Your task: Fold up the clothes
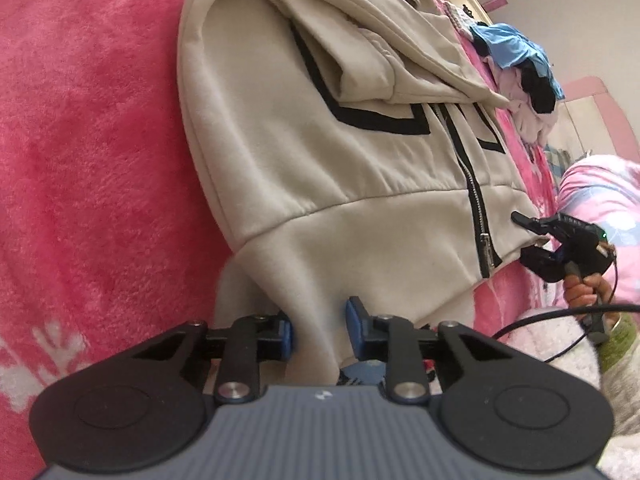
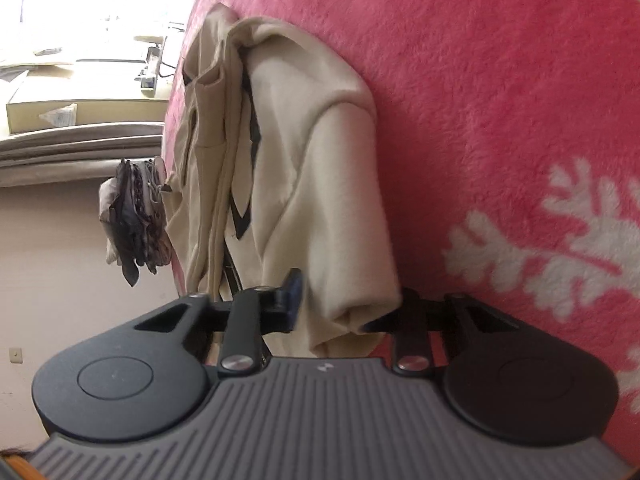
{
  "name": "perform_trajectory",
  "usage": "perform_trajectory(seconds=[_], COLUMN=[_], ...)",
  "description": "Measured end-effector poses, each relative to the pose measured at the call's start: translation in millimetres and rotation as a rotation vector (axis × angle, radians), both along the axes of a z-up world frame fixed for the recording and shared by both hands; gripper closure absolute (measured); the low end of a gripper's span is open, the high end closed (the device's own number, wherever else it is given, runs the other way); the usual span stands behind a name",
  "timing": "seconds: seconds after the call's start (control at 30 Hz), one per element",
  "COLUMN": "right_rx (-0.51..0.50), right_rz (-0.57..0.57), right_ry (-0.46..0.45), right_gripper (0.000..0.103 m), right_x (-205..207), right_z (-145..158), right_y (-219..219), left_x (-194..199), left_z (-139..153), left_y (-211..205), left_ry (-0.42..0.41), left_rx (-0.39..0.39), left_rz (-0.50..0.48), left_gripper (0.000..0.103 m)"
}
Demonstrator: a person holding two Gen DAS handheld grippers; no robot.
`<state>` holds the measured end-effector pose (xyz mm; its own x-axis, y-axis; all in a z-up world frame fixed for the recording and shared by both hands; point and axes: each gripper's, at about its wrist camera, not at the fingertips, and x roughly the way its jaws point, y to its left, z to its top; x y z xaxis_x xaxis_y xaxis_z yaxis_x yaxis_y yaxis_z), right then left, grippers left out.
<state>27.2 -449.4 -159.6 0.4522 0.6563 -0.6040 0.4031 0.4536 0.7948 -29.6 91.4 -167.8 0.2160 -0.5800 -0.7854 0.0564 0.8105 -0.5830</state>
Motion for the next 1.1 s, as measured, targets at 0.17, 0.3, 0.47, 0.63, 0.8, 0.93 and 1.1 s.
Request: perform_trajectory(seconds=[0.17,0.3,0.47,0.63,0.8,0.93,1.1], right_rx=[-0.027,-0.066,-0.110,-0.102,-0.083,-0.081,-0.086], right_rz=[0.010,0.038,0.047,0.039,0.031,0.030,0.050], right_ry=[-0.015,-0.068,-0.132,-0.197,-0.270,-0.319,-0.382], right_gripper=[0.092,0.094,0.094,0.095,0.095,0.095,0.095], right_x=[0,1,0,3,15,31,55], right_z=[2,12,27,43,63,81,104], right_y=[2,5,12,19,25,29,35], left_x=[-3,-6,-8,-3,12,26,45], left_z=[5,15,37,65,84,91,104], left_y=[1,5,8,10,21,28,38], left_ry=[-0.022,-0.045,-0.113,-0.206,-0.263,-0.293,-0.345], left_rx=[0.008,-0.008,-0.043,-0.065,-0.127,-0.180,-0.218], left_rz=[0.015,0.027,0.054,0.074,0.140,0.209,0.260], left_gripper=[0.091,0.093,0.093,0.094,0.094,0.094,0.094])
